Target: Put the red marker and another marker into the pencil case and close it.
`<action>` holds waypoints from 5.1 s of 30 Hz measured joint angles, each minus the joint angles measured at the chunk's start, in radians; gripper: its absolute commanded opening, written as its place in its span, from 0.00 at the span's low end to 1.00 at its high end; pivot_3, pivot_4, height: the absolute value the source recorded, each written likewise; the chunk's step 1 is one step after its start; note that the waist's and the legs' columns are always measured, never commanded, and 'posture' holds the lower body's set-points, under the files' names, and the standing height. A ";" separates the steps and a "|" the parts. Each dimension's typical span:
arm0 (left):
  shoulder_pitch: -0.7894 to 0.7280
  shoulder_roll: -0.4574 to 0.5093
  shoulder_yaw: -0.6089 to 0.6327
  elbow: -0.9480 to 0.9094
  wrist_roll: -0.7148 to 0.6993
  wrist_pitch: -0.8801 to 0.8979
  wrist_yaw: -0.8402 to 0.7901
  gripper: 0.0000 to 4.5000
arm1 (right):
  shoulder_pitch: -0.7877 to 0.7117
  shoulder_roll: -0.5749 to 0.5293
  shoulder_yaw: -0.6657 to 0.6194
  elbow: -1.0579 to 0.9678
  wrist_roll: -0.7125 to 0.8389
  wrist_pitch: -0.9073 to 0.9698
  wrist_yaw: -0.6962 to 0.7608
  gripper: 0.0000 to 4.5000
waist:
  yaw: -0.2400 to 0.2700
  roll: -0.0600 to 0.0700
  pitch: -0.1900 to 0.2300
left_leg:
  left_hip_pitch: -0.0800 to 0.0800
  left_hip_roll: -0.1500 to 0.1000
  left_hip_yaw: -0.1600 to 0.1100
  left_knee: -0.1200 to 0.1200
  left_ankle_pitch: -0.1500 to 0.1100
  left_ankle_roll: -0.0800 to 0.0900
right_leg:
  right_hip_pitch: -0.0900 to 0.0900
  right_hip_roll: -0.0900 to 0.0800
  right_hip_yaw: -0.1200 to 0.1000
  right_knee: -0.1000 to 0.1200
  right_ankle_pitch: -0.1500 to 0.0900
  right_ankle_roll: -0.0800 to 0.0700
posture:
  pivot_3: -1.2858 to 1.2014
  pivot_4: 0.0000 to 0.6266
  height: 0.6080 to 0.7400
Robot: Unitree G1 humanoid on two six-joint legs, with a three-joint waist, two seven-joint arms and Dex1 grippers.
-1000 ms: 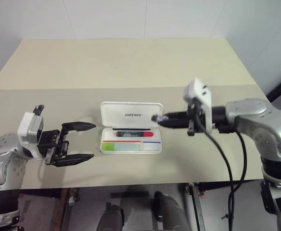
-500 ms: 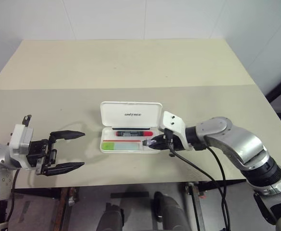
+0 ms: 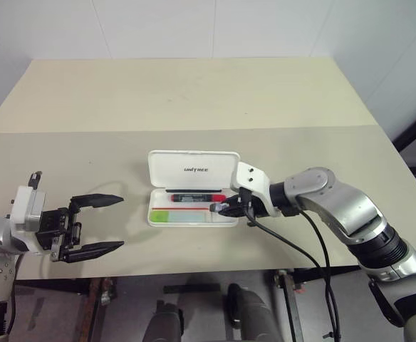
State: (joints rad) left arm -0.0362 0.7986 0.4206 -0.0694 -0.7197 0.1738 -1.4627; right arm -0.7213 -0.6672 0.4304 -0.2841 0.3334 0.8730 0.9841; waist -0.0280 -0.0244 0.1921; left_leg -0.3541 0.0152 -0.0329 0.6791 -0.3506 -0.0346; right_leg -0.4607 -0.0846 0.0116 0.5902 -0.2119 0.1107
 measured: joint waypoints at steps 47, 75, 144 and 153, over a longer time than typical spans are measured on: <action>-0.361 -0.029 -0.053 0.305 0.085 -0.013 0.192 1.00 | 0.501 -0.048 -0.529 -0.190 0.196 -0.316 -0.019 1.00 | 0.001 -0.001 0.000 | 0.014 0.000 -0.001 0.001 0.000 0.001 | 0.017 0.001 0.000 -0.005 0.001 0.000 | 0.52 0.24 1.00; -1.002 -0.128 -0.306 1.306 0.537 -0.252 0.166 0.01 | 0.591 -0.037 -0.559 -0.289 0.203 -0.387 -0.153 1.00 | 0.009 -0.002 0.000 | 0.010 0.000 -0.002 0.000 -0.002 0.003 | 0.017 0.002 -0.002 -0.005 0.002 0.002 | 0.52 0.24 1.00; -0.812 -0.274 -0.644 0.735 0.622 -0.227 -0.039 0.01 | 0.837 -0.064 -0.635 -0.422 0.301 -0.402 -0.160 1.00 | 0.027 -0.003 0.000 | 0.021 0.001 -0.003 0.002 -0.003 0.006 | 0.033 0.003 0.000 -0.011 -0.001 -0.003 | 0.52 0.24 1.00; -0.812 -0.274 -0.644 0.719 0.622 -0.230 -0.037 0.01 | 0.806 -0.064 -0.632 -0.414 0.273 -0.436 -0.156 1.00 | 0.027 -0.003 0.000 | 0.020 0.001 -0.003 0.002 -0.003 0.006 | 0.033 0.003 -0.001 -0.011 -0.001 -0.003 | 0.52 0.24 1.00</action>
State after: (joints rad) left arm -0.8477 0.5250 -0.2233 0.6493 -0.0977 -0.0563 -1.4994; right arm 0.0845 -0.7316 -0.2021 -0.6982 0.6065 0.4374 0.8276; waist -0.0005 -0.0274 0.1921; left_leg -0.3336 0.0160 -0.0359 0.6810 -0.3540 -0.0283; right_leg -0.4279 -0.0815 0.0110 0.5793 -0.2132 0.1080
